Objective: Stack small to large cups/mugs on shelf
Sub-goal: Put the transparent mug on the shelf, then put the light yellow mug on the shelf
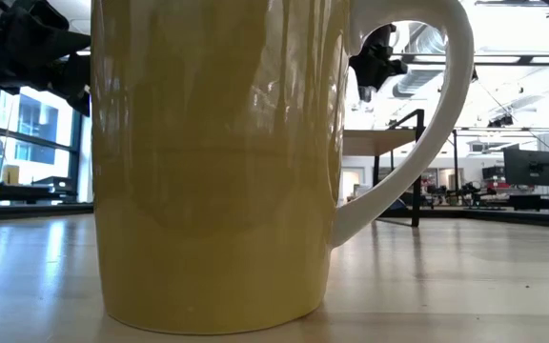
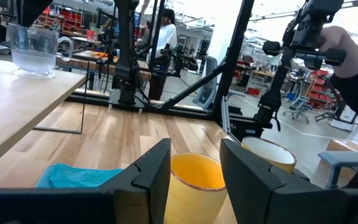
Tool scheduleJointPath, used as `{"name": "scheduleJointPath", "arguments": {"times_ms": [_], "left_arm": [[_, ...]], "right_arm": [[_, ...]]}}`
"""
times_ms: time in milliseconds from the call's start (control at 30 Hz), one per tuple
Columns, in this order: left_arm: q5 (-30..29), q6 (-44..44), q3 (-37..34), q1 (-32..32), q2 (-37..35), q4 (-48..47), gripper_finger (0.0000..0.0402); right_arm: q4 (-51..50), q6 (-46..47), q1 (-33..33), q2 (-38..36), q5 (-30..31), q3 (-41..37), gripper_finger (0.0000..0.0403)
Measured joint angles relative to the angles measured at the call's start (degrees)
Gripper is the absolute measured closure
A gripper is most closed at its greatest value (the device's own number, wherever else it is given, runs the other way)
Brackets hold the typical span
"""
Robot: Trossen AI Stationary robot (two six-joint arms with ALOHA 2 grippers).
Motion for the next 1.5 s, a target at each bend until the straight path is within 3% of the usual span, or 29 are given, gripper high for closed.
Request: {"name": "scheduleJointPath", "arguments": {"times_ms": [333, 633, 733, 900, 1000, 1167, 1333, 1500], "left_arm": [[0.0, 0.0, 0.0, 0.0, 0.0, 0.0, 0.0273], [0.0, 0.0, 0.0, 0.0, 0.0, 0.0, 0.0273], [0.0, 0.0, 0.0, 0.0, 0.0, 0.0, 0.0273], [0.7, 0.0, 0.0, 0.0, 0.0, 0.0, 0.0273], [4.5, -0.8, 0.0, 0.0, 0.0, 0.2, 0.0273], [13.2, -3.9, 0.0, 0.0, 0.0, 0.6, 0.0273], [13.8, -6.2, 0.0, 0.0, 0.0, 0.6, 0.0273], [12.2, -8.1, 0.0, 0.0, 0.6, 0.7, 0.0273]], "right_arm": [[1.1, -1.7, -0.1, -0.4, -3.0, 1.5, 0.0334], [-1.2, -1.6, 0.9, -0.4, -4.4, 9.7, 0.0334], [-2.9, -1.7, 2.8, -0.4, -7.4, 13.0, 0.0334], [-2.8, -4.4, 8.4, -0.4, -14.7, 17.6, 0.0334], [-2.9, -6.7, 12.8, -0.4, -17.5, 19.4, 0.0334], [-2.9, -9.3, 21.2, -0.4, -17.7, 19.9, 0.0334], [-3.0, -10.5, 29.6, -0.4, -17.1, 18.8, 0.0334], [-2.9, -8.1, 37.7, -0.4, -11.6, 18.8, 0.0334]]}}
